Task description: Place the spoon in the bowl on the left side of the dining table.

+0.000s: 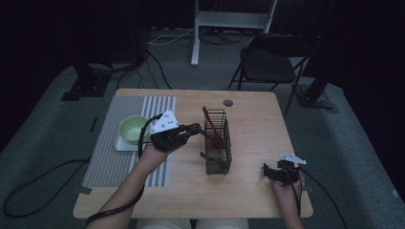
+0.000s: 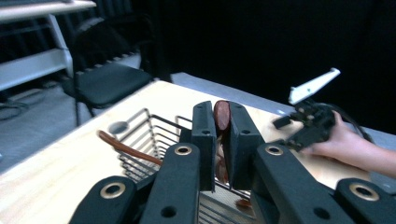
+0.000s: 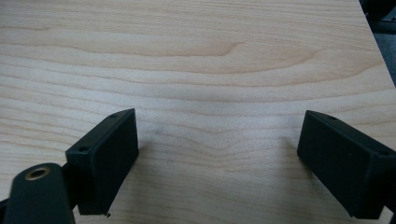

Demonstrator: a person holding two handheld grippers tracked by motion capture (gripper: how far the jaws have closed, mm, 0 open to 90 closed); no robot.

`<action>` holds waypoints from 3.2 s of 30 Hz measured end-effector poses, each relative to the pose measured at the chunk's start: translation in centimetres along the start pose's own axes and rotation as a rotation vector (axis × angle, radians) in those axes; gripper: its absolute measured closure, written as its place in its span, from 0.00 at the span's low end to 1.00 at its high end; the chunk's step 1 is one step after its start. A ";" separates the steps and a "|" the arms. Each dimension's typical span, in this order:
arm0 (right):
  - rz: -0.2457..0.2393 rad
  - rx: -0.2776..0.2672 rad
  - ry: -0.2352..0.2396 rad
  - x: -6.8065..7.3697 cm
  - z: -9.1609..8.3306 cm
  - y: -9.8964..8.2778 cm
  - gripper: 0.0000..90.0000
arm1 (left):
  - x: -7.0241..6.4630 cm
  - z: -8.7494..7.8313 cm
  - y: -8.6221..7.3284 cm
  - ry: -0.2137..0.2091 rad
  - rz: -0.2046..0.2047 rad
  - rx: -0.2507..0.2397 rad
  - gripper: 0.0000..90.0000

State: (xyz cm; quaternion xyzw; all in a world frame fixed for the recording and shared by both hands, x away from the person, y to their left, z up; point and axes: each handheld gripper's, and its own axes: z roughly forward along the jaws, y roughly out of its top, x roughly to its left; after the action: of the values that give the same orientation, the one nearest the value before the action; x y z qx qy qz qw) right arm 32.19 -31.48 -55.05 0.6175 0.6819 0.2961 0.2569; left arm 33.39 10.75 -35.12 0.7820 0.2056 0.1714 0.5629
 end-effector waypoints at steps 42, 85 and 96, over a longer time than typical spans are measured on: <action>-0.001 0.000 0.000 0.0 0.0 0.0 0.13 | 4.3 -6.5 -2.9 0.316 -0.091 -0.084 0.93; 0.000 0.000 -0.003 0.0 0.0 0.0 0.13 | 8.8 -14.5 -11.3 0.670 -0.263 -0.006 0.93; 0.001 0.000 -0.004 0.0 0.0 0.0 0.13 | 9.8 -14.0 -13.5 0.743 -0.335 0.077 0.93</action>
State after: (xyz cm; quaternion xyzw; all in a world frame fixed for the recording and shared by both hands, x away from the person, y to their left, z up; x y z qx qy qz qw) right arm 32.17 -31.44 -55.06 0.6185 0.6810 0.2950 0.2581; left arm 33.11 30.93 -43.29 0.6432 0.5257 0.3402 0.4407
